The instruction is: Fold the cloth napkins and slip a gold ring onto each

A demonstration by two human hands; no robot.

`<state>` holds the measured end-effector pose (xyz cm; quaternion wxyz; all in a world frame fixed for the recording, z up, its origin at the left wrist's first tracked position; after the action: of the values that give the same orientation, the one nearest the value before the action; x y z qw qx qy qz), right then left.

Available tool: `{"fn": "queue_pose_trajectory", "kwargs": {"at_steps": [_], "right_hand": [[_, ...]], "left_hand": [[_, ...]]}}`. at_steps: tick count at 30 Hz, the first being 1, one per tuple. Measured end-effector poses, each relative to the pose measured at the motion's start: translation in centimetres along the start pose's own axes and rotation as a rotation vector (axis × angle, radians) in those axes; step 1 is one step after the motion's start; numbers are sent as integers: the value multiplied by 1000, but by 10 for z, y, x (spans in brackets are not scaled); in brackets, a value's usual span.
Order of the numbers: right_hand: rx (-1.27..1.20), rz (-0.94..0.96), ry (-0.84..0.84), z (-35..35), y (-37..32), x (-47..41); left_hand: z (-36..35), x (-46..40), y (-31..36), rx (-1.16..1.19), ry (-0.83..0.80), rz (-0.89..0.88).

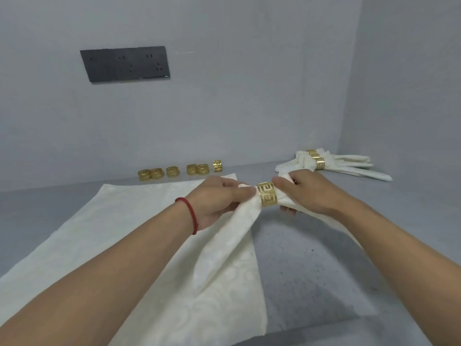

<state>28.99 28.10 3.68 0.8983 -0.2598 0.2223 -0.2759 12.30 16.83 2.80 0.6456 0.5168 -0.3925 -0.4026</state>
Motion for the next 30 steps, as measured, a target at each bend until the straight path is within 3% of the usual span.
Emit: {"fn": "queue_pose_trajectory", "kwargs": {"at_steps": [4,10,14,18,22,30], "right_hand": [[171,-70,204,30,57,-8],[49,-148,207,59,147,-19],[140,-230,332,73,210,-41],[191,-350,483,77,263,-70],[312,-458,625,76,290,-95],[536,-392,631,77,311,-149]], "left_hand": [[-41,-53,-6,9,40,44],[-112,-130,-10,-107,196,32],[-156,-185,-4,-123,150,11],[-179,-231,0,-255,274,-28],[-185,-263,10,-384,384,-86],[-179,-321,17,-531,383,-150]]}}
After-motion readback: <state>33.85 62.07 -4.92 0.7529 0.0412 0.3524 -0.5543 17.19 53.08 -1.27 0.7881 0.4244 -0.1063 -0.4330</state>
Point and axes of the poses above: each hand's wrist, its own x-axis away from the middle knuckle, its own z-axis out of the back of the hand, y = z × x, the point moved 5 cm from there along -x, towards the middle knuckle, and after that the axes turned 4 degrees about z, right-handed, at the moved point
